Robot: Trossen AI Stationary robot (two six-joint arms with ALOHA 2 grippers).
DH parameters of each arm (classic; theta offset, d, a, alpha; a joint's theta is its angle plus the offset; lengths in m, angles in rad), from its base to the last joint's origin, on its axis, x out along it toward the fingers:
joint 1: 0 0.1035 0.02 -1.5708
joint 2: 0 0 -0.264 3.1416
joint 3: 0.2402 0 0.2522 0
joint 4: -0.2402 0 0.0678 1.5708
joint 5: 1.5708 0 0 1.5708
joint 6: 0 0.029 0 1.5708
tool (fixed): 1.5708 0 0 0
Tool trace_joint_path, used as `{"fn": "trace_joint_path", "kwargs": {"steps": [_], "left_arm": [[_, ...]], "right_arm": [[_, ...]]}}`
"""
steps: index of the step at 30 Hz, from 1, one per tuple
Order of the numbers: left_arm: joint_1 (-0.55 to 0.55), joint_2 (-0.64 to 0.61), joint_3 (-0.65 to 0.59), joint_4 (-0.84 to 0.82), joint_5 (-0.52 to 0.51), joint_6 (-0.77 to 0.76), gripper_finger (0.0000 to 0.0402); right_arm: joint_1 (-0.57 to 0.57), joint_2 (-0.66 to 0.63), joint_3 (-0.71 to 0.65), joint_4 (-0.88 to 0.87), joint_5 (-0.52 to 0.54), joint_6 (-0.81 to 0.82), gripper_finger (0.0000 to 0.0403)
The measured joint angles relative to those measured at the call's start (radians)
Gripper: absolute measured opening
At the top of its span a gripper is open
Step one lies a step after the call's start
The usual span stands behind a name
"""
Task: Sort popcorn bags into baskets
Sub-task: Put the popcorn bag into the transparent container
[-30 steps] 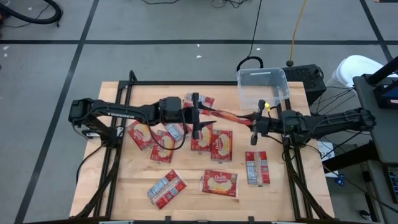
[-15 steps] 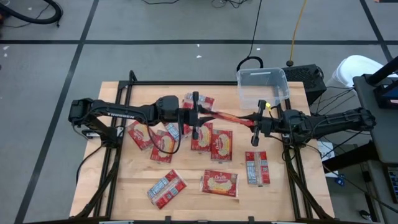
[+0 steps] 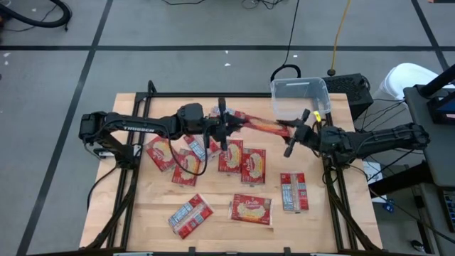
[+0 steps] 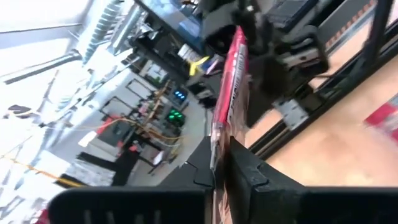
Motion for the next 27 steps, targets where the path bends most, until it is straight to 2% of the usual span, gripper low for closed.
{"fn": "trace_joint_path", "kwargs": {"steps": [5, 8, 12, 16, 20, 24, 27], "left_arm": [[0.049, 0.000, 0.027, 0.020, 0.015, 0.054, 0.0020], [0.078, -0.001, 0.050, 0.020, 0.033, 0.120, 0.0017], [0.119, 0.000, 0.109, 0.013, 0.060, 0.177, 0.0014], [0.158, 0.058, 0.211, -0.016, 0.072, 0.240, 0.0015], [0.174, 0.173, 0.362, -0.105, 0.078, 0.312, 0.0019], [0.193, 0.295, 0.503, -0.127, 0.079, 0.365, 0.0015], [0.207, 0.395, 0.596, -0.132, 0.075, 0.414, 0.0019]], "right_arm": [[0.000, 0.000, 0.000, -0.163, 0.096, 0.153, 0.0199], [0.003, 0.002, 0.000, -0.247, 0.086, 0.259, 0.0214], [0.035, 0.018, -0.003, -0.307, 0.024, 0.353, 0.0215], [0.092, 0.046, -0.058, -0.223, -0.061, 0.378, 0.0210], [0.167, 0.085, -0.173, -0.025, -0.117, 0.387, 0.0209], [0.245, 0.129, -0.275, 0.174, -0.115, 0.387, 0.0208], [0.294, 0.161, -0.298, 0.224, -0.111, 0.404, 0.0208]]}}
